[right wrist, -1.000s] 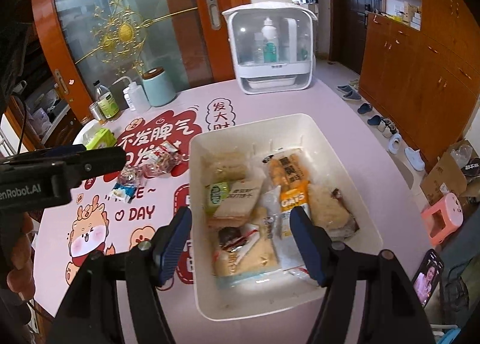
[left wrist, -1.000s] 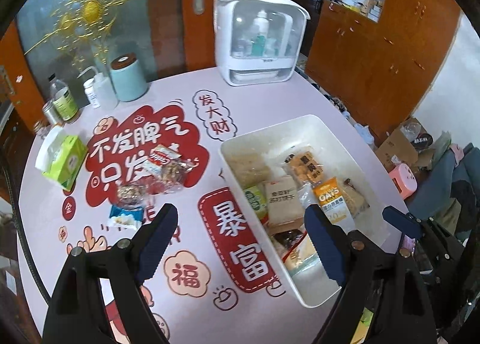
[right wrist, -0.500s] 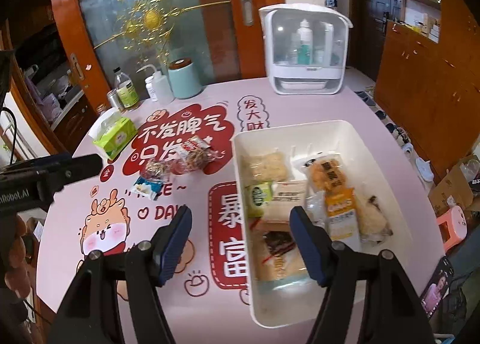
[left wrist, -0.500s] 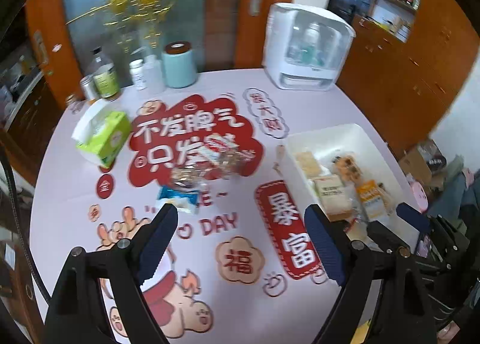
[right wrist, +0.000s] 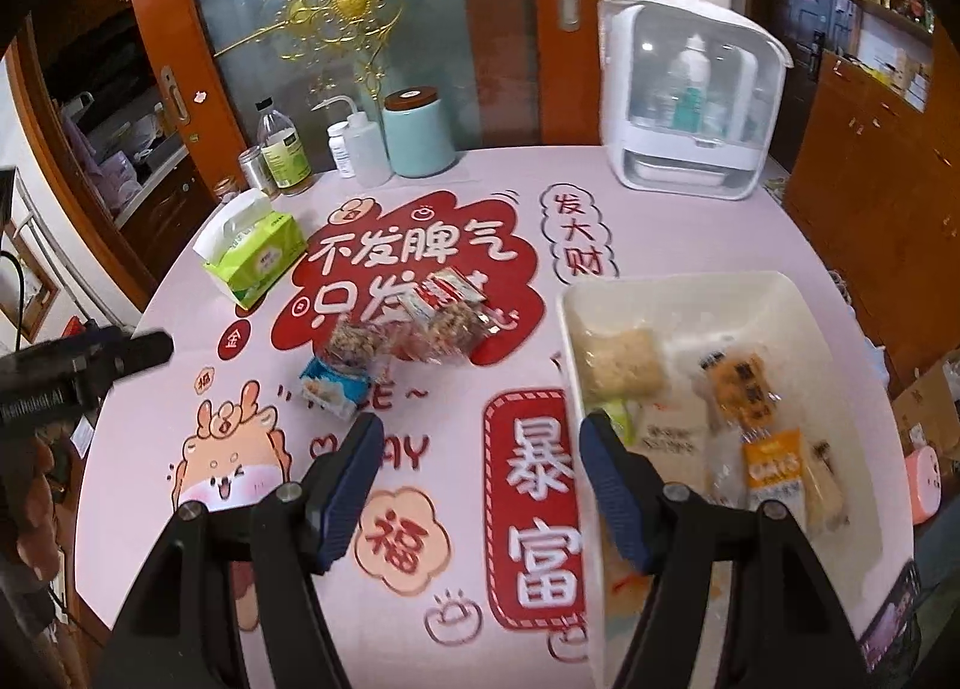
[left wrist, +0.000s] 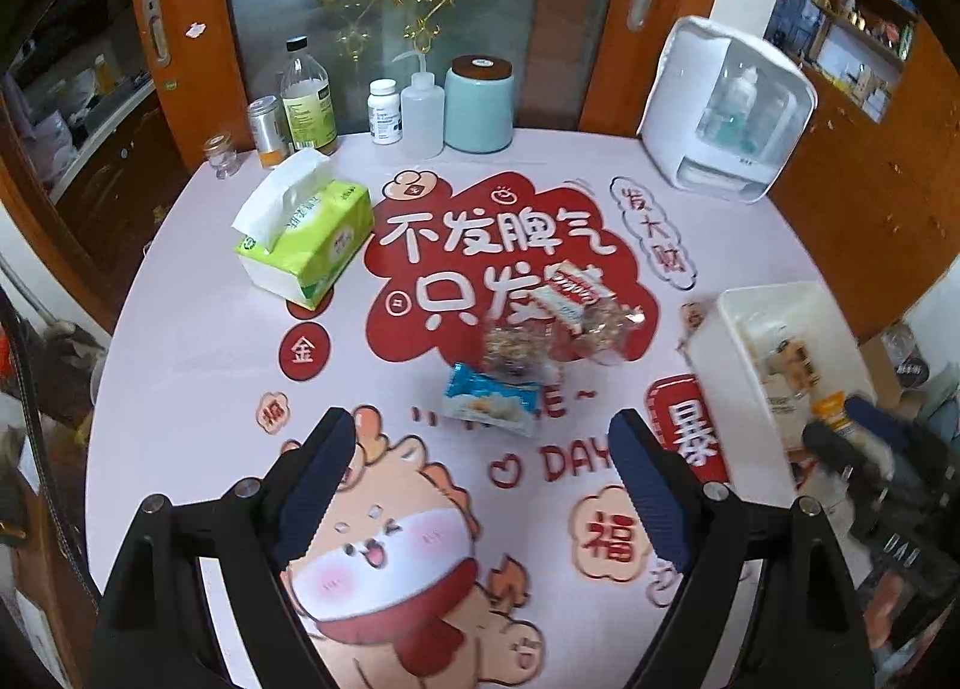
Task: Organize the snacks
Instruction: 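Withdraw both tools from the bin toward the last snacks on the table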
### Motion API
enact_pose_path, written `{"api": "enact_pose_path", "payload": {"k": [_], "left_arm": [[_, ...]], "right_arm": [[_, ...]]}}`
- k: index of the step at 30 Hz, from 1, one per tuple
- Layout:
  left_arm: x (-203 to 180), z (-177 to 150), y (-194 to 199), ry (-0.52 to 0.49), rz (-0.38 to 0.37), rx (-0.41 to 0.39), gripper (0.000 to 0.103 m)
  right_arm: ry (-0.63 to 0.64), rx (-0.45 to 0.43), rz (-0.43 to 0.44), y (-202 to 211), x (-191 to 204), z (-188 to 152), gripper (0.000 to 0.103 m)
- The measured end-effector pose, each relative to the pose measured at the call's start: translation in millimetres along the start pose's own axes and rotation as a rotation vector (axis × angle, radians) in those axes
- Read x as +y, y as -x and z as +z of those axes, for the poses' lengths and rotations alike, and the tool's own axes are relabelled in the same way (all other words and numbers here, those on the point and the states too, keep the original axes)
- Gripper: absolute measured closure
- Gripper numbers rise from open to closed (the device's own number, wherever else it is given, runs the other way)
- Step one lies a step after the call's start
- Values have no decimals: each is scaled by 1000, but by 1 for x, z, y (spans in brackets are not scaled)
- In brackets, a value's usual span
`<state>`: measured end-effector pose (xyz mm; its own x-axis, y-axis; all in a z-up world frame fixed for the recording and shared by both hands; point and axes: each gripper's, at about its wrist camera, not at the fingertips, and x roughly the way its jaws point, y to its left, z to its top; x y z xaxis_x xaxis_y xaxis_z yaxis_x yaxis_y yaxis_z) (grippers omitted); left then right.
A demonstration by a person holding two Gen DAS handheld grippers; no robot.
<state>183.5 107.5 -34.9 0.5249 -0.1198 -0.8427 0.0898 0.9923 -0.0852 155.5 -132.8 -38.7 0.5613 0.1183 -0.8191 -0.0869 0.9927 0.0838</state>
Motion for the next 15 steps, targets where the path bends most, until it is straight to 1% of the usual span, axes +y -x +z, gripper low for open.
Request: {"api": "enact_pose_path", "payload": {"k": [4, 7, 9, 10, 13, 15], "left_arm": [[4, 0, -29, -63, 2, 34, 17], [1, -3, -54, -101, -16, 64, 17], [-2, -5, -72, -124, -53, 86, 17], [-3, -6, -81, -131, -69, 99, 17], [-7, -8, -106, -135, -122, 141, 17], [-10, -9, -124, -131, -134, 168, 17]], "right_arm": [[1, 18, 27, -21, 12, 18, 35], [-27, 49, 84, -43, 19, 31, 35], [-50, 59, 138, -58, 23, 40, 35], [-55, 66, 148, -66, 25, 43, 35], [-86, 128, 168, -101, 29, 55, 35], [-127, 174, 170, -124, 27, 59, 35]]}}
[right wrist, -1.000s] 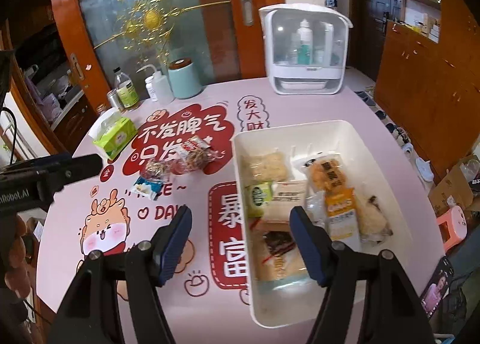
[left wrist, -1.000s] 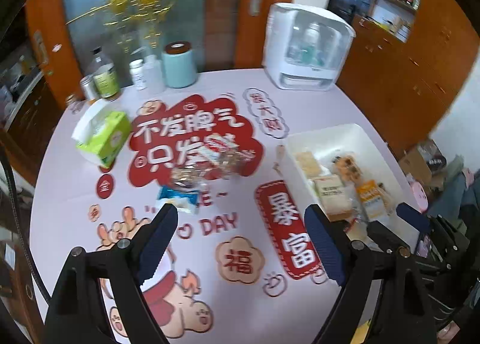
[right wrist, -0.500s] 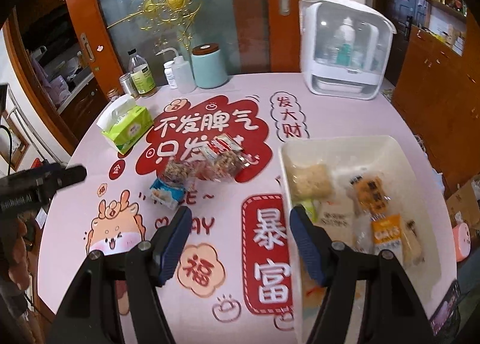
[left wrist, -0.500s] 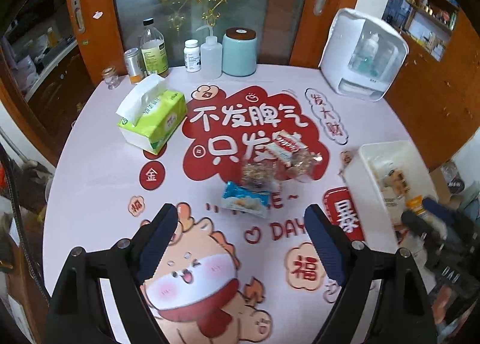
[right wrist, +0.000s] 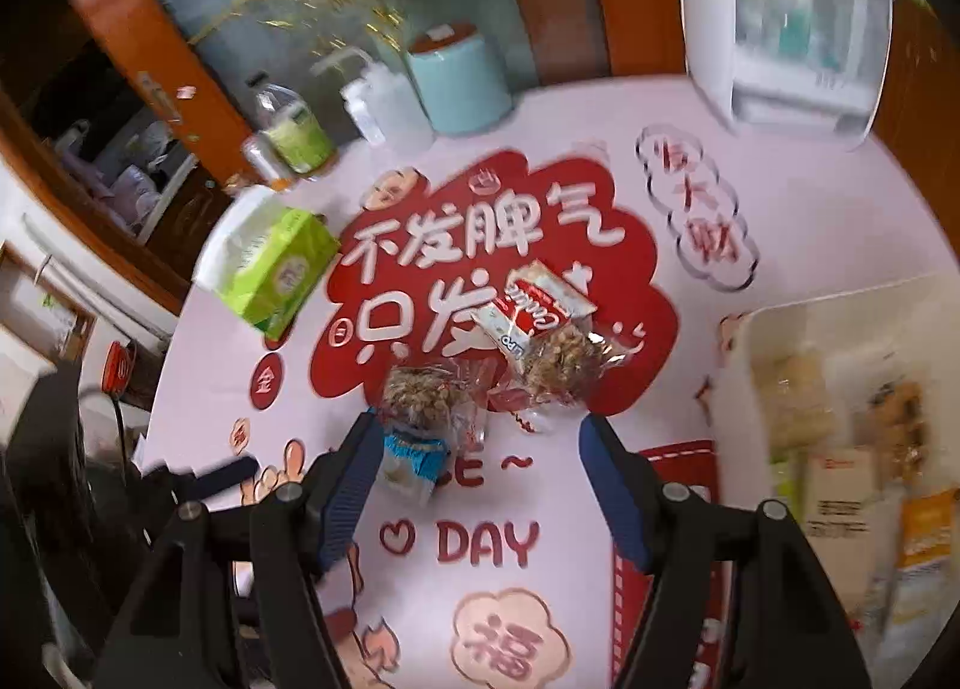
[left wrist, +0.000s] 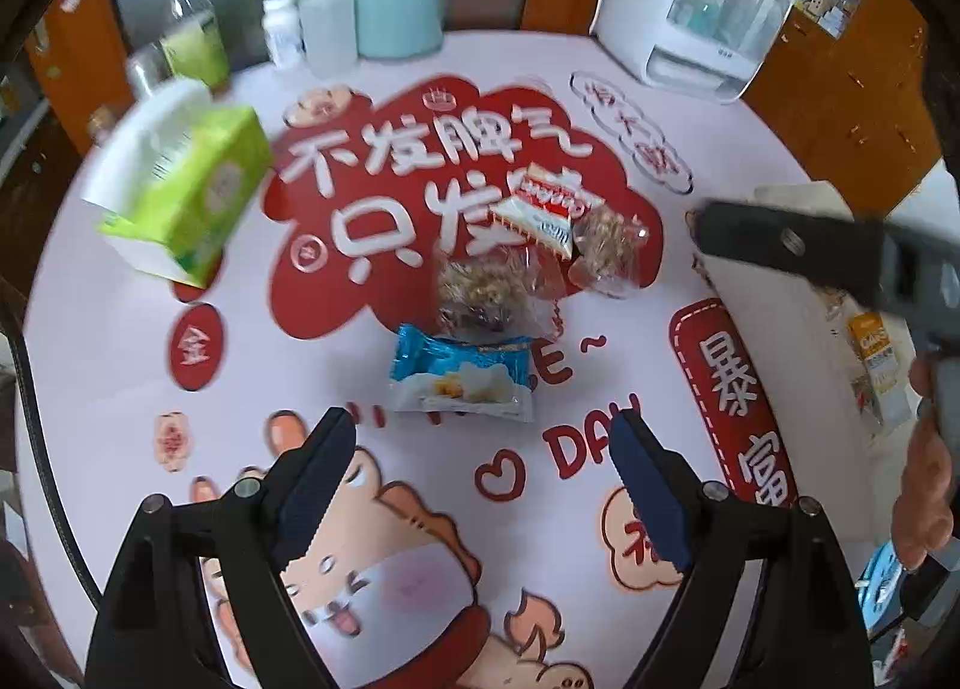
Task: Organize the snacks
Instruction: 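Withdraw both tools from the bin toward the last snacks on the table, then grasp the blue-wrapped snack with the left tool while the right tool grasps the clear nut bag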
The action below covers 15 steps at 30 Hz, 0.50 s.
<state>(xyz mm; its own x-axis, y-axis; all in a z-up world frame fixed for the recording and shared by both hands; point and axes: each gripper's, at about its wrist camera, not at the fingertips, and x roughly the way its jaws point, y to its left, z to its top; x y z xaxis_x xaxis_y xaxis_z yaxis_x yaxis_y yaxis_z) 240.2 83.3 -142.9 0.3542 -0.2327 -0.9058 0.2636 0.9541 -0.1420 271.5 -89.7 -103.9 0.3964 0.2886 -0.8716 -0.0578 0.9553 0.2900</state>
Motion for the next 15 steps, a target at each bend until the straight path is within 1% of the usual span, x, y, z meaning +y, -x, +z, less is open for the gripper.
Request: {"api": "enact_pose_path", "payload": {"k": [4, 9, 14, 15], "left_arm": [[0, 5, -33, 14, -18, 38, 17], [4, 10, -64, 74, -36, 82, 17], [9, 12, -82, 112, -39, 102, 17], [9, 12, -85, 116, -36, 108, 17]], "right_arm": [[-105, 68, -25, -40, -18, 15, 35], [-220, 131, -78, -80, -39, 26, 35], [-234, 175, -119, -107, -43, 31, 35], [-233, 185, -114, -112, -42, 30, 36]]}}
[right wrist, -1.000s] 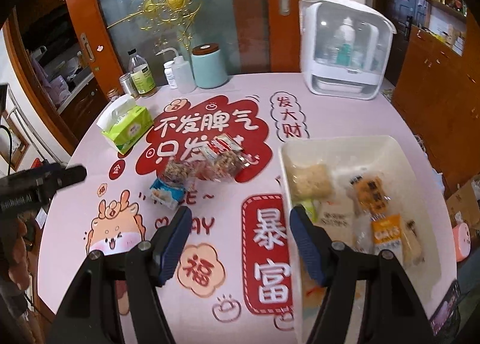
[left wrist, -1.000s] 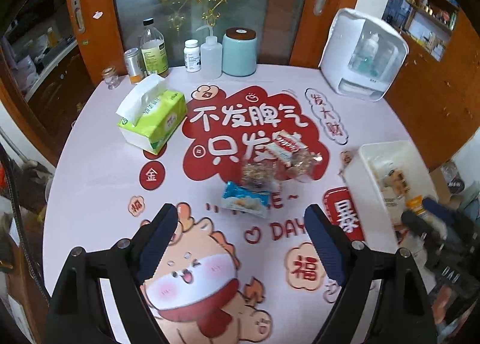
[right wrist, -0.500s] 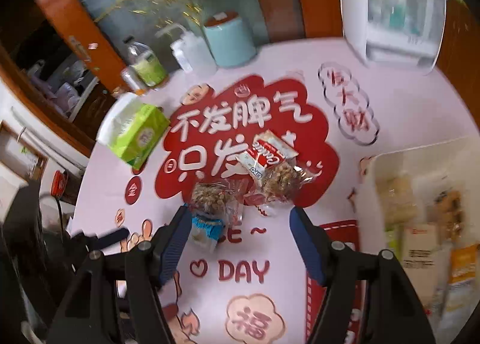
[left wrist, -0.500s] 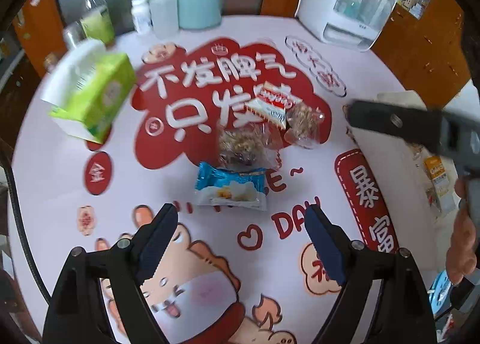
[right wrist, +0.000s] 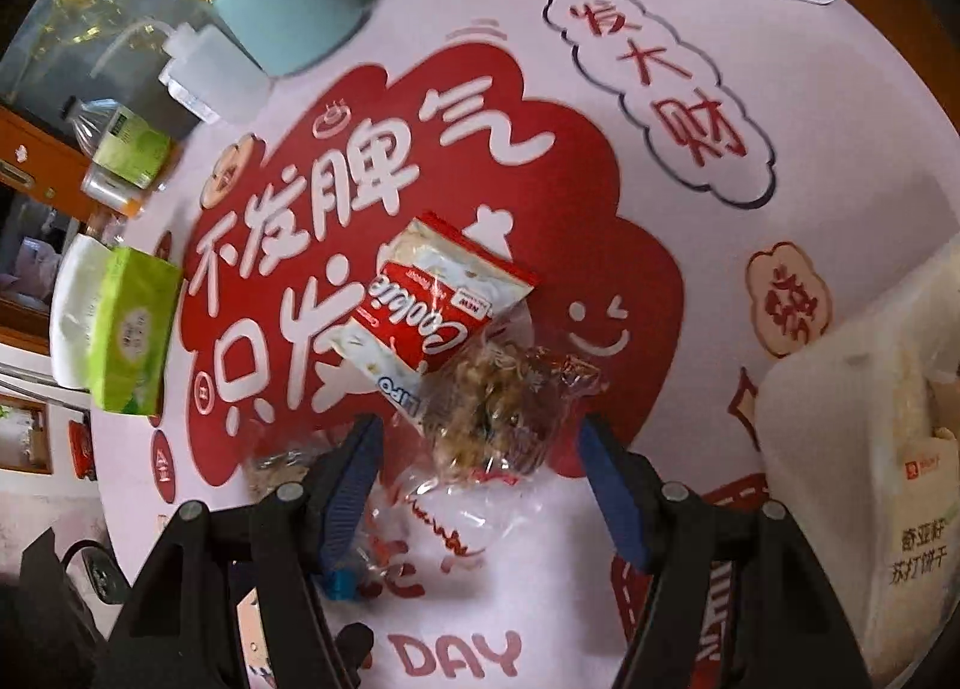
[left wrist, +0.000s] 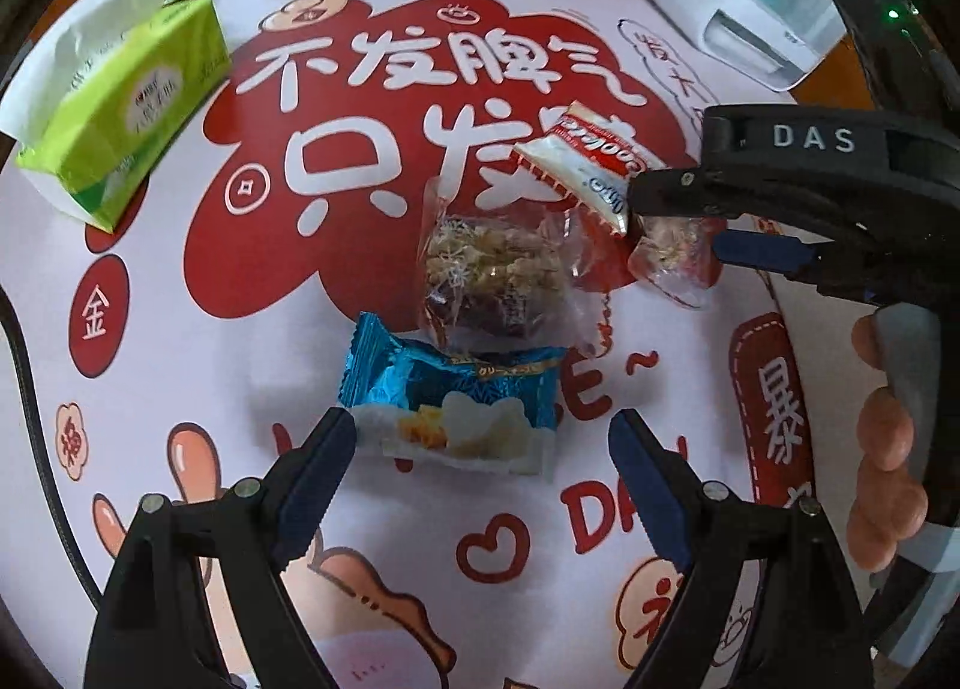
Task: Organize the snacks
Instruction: 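Grasp the blue-wrapped snack with the left tool while the right tool grasps the clear nut bag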
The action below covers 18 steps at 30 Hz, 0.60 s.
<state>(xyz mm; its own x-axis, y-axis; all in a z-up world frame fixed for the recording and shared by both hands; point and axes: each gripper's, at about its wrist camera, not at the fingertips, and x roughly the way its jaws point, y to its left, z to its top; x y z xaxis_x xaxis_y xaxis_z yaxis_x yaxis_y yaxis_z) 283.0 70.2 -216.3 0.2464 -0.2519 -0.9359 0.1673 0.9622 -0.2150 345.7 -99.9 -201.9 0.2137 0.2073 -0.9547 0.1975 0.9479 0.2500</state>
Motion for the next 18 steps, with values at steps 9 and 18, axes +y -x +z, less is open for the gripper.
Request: {"api": "enact_pose_path", "payload": {"k": [9, 18], "left_arm": [[5, 3, -5, 9, 19, -13, 22], [20, -7, 10, 28, 27, -54, 62]], "right_arm": [[74, -20, -93, -10, 12, -4, 48], [131, -35, -106, -4, 9, -20, 51]]}}
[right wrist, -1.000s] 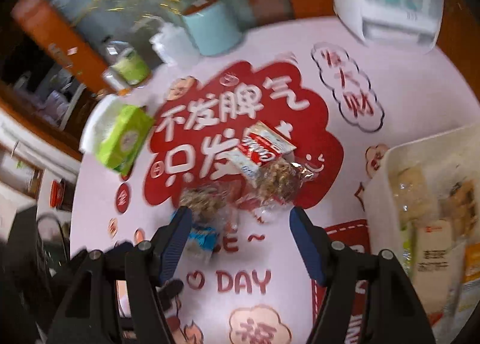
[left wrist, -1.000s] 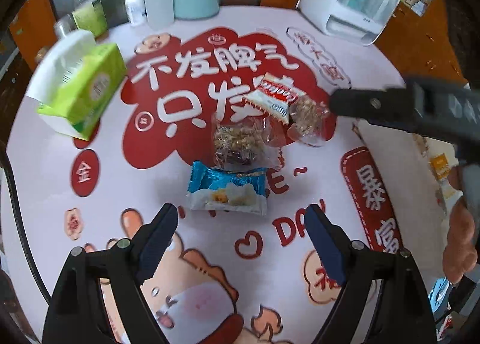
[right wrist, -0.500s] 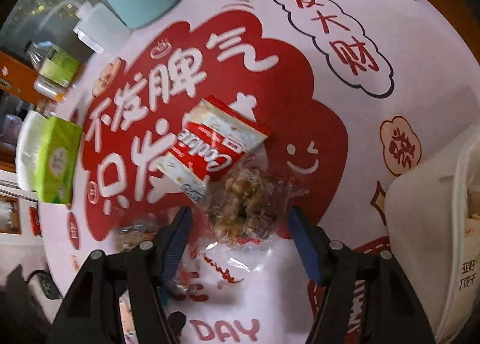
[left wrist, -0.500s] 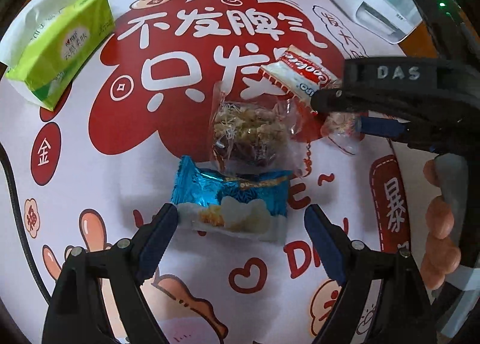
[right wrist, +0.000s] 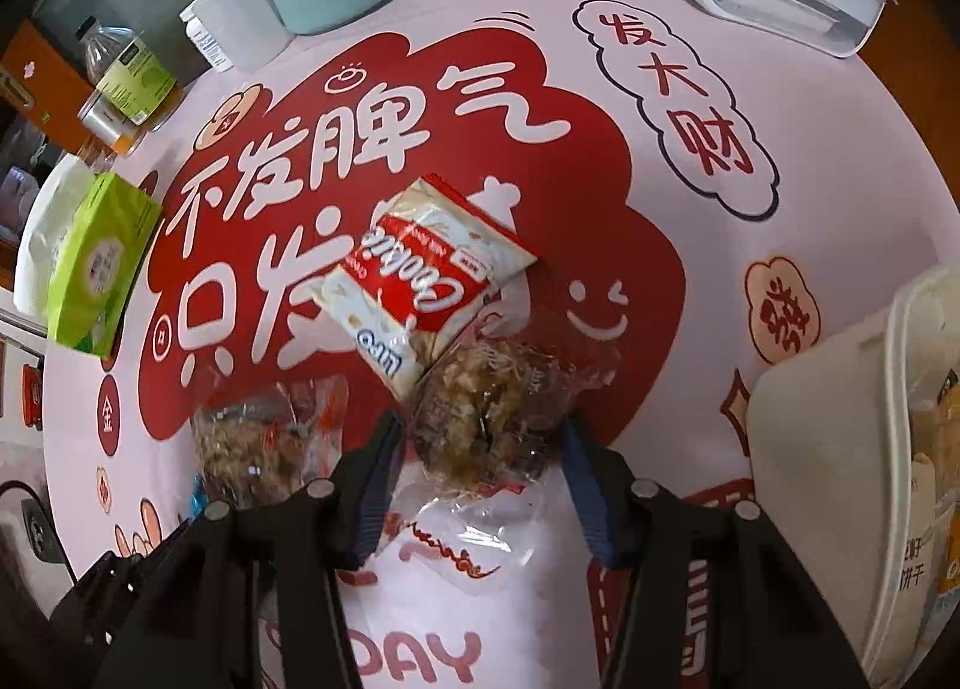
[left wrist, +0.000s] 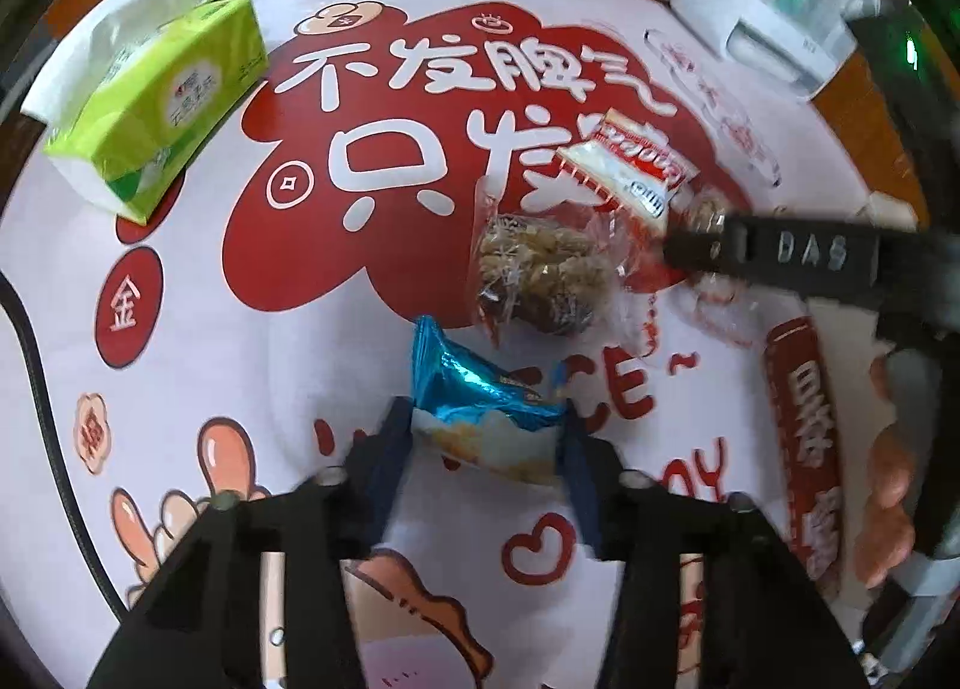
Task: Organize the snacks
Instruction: 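Grasp the blue-wrapped snack with the left tool while the right tool grasps the clear nut bag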
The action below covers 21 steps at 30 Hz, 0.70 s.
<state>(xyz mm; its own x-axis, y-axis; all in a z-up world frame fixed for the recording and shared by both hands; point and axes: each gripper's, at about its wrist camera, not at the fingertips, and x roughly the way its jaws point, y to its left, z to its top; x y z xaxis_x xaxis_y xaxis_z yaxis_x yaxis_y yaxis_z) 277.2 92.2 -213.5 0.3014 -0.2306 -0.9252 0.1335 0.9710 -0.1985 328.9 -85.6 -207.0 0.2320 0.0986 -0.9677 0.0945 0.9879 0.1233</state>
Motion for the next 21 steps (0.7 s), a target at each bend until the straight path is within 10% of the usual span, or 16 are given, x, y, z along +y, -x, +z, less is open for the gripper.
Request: {"api": "enact_pose_path", "payload": {"k": [21], "left_arm": [[-42, -55, 134, -64, -14, -131, 65]], "right_arm": [[79, -130, 164, 122, -21, -120, 51]]}}
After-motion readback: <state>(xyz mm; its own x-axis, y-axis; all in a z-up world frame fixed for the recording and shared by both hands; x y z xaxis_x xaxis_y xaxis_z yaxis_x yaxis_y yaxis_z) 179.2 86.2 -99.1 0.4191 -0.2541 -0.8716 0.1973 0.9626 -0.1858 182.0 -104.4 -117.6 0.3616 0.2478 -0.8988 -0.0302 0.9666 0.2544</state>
